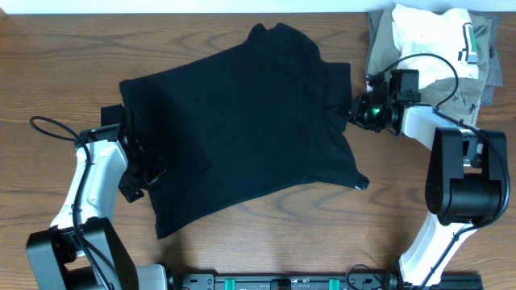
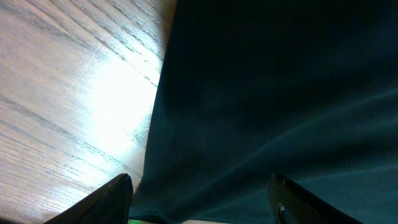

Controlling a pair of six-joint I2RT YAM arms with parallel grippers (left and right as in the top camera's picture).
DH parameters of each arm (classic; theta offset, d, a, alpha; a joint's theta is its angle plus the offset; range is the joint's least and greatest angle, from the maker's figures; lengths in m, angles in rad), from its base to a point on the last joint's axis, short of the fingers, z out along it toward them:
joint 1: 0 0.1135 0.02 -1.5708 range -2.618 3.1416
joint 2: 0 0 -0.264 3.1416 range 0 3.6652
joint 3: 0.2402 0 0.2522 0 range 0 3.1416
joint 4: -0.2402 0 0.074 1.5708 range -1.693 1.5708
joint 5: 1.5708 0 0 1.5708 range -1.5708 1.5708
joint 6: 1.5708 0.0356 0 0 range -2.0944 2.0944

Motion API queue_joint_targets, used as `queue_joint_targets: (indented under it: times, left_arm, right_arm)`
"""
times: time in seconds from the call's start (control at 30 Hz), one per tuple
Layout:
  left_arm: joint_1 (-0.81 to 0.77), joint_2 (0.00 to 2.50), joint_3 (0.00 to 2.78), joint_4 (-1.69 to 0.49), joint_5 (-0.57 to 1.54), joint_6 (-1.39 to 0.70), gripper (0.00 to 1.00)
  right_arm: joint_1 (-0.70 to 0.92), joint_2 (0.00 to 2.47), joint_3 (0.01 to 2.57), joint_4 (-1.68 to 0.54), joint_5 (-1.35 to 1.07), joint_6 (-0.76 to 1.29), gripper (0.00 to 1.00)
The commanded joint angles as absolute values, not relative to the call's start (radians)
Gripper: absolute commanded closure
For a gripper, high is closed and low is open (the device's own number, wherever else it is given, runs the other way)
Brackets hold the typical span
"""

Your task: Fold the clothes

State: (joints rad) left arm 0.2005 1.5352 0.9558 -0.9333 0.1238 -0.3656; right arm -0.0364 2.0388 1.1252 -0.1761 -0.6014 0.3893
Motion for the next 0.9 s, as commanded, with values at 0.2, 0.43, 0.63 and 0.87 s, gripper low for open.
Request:
queue_joint_targets:
  times: [0.2,0.43,0.63,0.87]
  left_arm:
    - [0.205,1.521,0.954,-0.933,0.111,-0.356,0.29]
    - [0.205,1.521,0.954,-0.935,0.111,-0.352,0.29]
    - [0.205,1.521,0.954,-0.938,0.111,-0.352,0.29]
    - [0.205,1.521,0.953,-0.938,0.111,-0.352,0.30]
  right_arm:
    - [-0.062,2.011,1.127,-0.184,-0.533,0.357,0.99]
    - [-0.066,1.969,1.206,-0.308,-0.440,0.234,0.99]
    - [-0.066,1.969,1.272,-0.356,-0.384,0.163,0.99]
    - [-0.066,1.969,1.317,-0.361,-0.310,0.105,0.99]
